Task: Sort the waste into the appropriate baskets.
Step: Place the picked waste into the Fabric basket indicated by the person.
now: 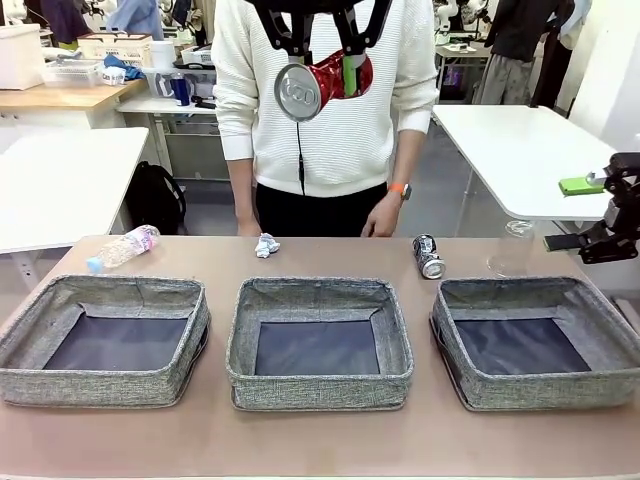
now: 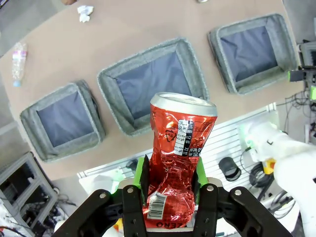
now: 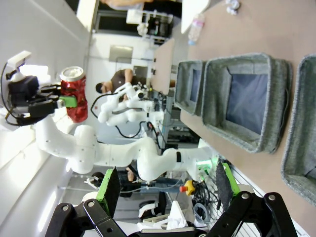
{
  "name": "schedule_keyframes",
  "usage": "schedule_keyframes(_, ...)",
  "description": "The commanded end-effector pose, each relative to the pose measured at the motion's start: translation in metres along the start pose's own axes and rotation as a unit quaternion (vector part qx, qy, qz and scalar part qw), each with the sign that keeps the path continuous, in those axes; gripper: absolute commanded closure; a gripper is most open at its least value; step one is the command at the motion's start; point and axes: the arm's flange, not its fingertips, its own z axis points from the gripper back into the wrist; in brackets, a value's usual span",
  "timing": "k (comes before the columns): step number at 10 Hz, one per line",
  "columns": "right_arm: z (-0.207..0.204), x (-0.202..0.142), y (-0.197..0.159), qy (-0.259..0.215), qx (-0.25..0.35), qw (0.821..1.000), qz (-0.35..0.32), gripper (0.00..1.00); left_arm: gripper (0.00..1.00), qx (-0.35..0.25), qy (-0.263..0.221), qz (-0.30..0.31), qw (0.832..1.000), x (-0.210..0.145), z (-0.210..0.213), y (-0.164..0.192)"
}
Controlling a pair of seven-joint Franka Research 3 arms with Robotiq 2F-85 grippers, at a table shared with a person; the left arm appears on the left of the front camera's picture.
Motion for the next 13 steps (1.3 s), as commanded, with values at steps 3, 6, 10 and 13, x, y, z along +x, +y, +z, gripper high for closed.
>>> schedule_keyframes(3,-0.0015,0.0024,0.0009,-0.004,0.009,1.000,0.010,0.00,0.57,0.005,-0.003,0.004,1.000,-0.0025,0.0003,0.0028)
schedule_keyframes(6,-0.0015,0.0024,0.0009,-0.004,0.009,1.000,0.010,0.00,0.57,0.005,-0.003,0.004,1.000,-0.0025,0.0003,0.0028)
schedule_keyframes(10,-0.0015,0.0024,0.0009,-0.004,0.009,1.000,0.010,0.00,0.57,0.005,-0.003,0.004,1.000,-0.0025,0.0003,0.0028)
schedule_keyframes(13,-0.0015,0.0024,0.0009,-0.004,0.009,1.000,0.010,0.00,0.57,0.005,-0.003,0.004,1.000,-0.0025,0.0003,0.0028)
